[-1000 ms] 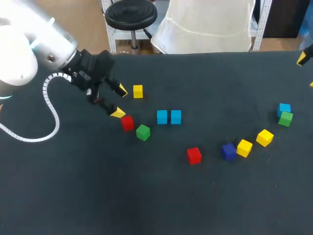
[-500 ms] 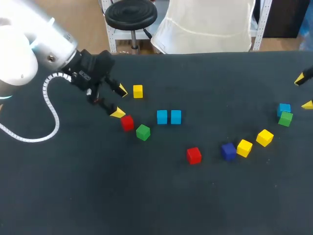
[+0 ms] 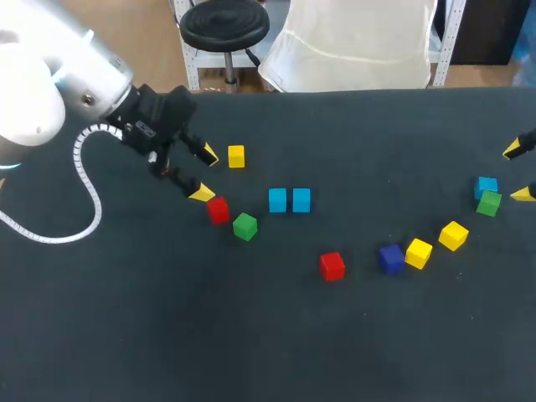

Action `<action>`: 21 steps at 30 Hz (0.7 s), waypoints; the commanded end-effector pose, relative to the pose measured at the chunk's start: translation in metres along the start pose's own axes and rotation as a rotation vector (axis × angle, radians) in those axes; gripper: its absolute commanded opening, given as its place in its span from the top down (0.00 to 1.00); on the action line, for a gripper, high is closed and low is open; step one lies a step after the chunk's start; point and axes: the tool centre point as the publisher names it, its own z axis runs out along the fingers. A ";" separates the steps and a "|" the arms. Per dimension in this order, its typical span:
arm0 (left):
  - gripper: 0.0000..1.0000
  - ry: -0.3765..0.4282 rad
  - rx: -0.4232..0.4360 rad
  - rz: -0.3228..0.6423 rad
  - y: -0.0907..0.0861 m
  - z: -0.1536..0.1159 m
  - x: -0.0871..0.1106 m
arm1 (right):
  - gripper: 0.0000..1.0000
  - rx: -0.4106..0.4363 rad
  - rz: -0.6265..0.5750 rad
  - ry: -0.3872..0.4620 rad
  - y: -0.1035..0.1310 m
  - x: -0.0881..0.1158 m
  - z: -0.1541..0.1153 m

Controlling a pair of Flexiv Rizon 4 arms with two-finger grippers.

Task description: Place the blue cubes, place green cubes on the blue cubes, place the yellow cubes on the green cubes, then place the red cubes on the yellow cubes, and place purple cube on the red cubes.

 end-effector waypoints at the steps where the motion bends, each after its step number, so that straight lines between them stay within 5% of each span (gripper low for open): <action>1: 0.00 -0.003 -0.001 0.003 0.000 0.000 0.001 | 0.00 -0.013 -0.004 -0.019 -0.007 0.005 0.006; 21: 0.00 -0.003 -0.001 0.003 0.000 0.000 0.001 | 0.00 -0.037 0.000 -0.060 -0.003 -0.007 0.022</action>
